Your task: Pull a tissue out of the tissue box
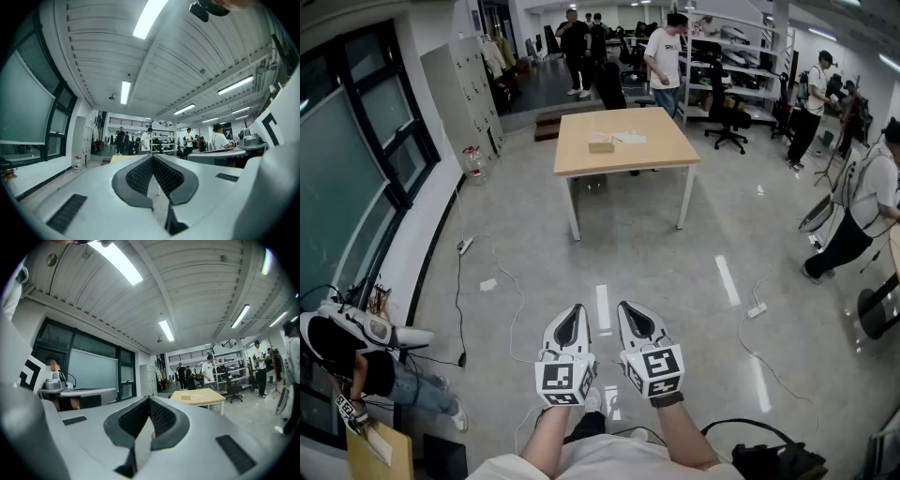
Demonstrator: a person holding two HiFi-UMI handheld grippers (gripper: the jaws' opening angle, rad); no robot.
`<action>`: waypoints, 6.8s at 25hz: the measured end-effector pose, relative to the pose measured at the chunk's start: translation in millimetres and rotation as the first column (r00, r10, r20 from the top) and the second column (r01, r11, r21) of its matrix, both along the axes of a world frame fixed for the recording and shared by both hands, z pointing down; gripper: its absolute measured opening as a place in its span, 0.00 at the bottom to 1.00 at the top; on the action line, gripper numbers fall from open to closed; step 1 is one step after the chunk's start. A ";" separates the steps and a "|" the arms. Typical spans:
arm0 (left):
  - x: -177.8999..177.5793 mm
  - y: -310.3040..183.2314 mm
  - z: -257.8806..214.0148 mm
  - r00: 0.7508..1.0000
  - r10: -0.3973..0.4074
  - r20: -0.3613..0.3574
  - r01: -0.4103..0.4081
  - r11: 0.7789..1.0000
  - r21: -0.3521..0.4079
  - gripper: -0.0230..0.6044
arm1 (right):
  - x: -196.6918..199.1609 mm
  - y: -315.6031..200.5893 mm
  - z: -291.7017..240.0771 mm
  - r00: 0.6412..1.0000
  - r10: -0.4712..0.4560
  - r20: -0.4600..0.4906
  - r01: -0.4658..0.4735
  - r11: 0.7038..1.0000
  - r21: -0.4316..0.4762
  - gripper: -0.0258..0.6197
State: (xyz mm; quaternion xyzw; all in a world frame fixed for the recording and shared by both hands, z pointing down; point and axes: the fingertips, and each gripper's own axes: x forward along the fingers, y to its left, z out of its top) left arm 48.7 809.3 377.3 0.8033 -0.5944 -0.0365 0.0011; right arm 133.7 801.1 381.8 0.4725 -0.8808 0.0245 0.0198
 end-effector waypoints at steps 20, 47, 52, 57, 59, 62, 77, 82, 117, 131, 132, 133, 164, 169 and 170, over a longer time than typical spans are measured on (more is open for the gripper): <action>-134.9 -194.0 -1.0 0.999 0.044 -0.013 -0.044 0.998 0.049 0.04 | -138.1 -192.2 19.2 0.989 0.059 -0.139 -0.058 0.998 0.008 0.04; -48.6 -381.0 2.1 1.000 0.009 0.003 -0.010 0.999 0.042 0.04 | -59.0 -386.4 -0.7 1.000 0.022 0.000 -0.022 0.998 0.054 0.04; -25.9 -416.0 20.2 0.999 0.009 0.036 -0.009 1.000 0.000 0.04 | -42.9 -432.2 28.3 1.000 0.023 -0.001 -0.023 0.999 -0.035 0.04; -52.8 -475.9 23.6 1.000 -0.001 0.011 0.001 1.000 -0.009 0.04 | -67.0 -488.4 36.1 1.000 0.011 -0.026 -0.012 0.999 -0.043 0.04; -68.9 -506.3 23.7 1.000 0.001 -0.011 -0.001 1.000 0.010 0.04 | -81.7 -519.1 39.1 0.999 0.017 -0.048 -0.019 0.999 -0.037 0.04; -103.2 -552.1 18.8 0.999 -0.003 -0.052 0.004 1.000 0.020 0.04 | -117.6 -562.4 34.2 0.997 0.003 -0.083 -0.005 1.000 -0.025 0.04; -216.2 -693.3 29.8 0.990 -0.018 -0.138 0.018 1.000 -0.002 0.04 | -218.0 -696.8 31.8 0.992 -0.006 -0.127 0.007 1.000 0.003 0.04; -210.5 -740.4 30.6 0.993 -0.021 -0.119 0.019 1.000 -0.016 0.04 | -210.3 -738.6 36.7 0.994 -0.006 -0.108 0.004 1.000 -0.021 0.04; -173.7 -1258.5 11.0 0.995 0.065 -0.069 -0.063 0.998 0.030 0.04 | -170.2 -1259.7 5.9 0.991 0.044 -0.130 -0.038 0.998 0.043 0.04; -218.2 -1375.5 78.0 0.993 0.112 0.028 -0.108 0.988 -0.111 0.04 | -204.5 -1373.1 80.6 0.962 0.020 -0.274 -0.052 0.992 -0.112 0.04; -215.9 -1382.2 82.7 0.992 0.118 0.039 -0.112 0.986 -0.121 0.04 | -203.2 -1380.6 85.5 0.960 0.012 -0.280 -0.049 0.991 -0.126 0.04; -212.8 -1386.8 88.1 0.991 0.126 0.047 -0.119 0.984 -0.131 0.04 | -201.8 -1385.2 91.8 0.957 -0.003 -0.289 -0.040 0.989 -0.143 0.04; -196.0 -1439.6 232.5 0.966 0.242 0.095 -0.182 0.890 -0.419 0.04 | -180.6 -1405.2 310.4 0.628 -0.546 -0.554 0.188 0.798 -0.572 0.29; -195.3 -1441.0 238.4 0.966 0.237 0.100 -0.171 0.883 -0.437 0.04 | -183.7 -1411.1 329.5 0.586 -0.563 -0.583 0.166 0.787 -0.594 0.29; -194.9 -1441.3 238.3 0.966 0.237 0.101 -0.171 0.883 -0.438 0.04 | -184.6 -1410.9 332.6 0.579 -0.573 -0.580 0.167 0.780 -0.603 0.29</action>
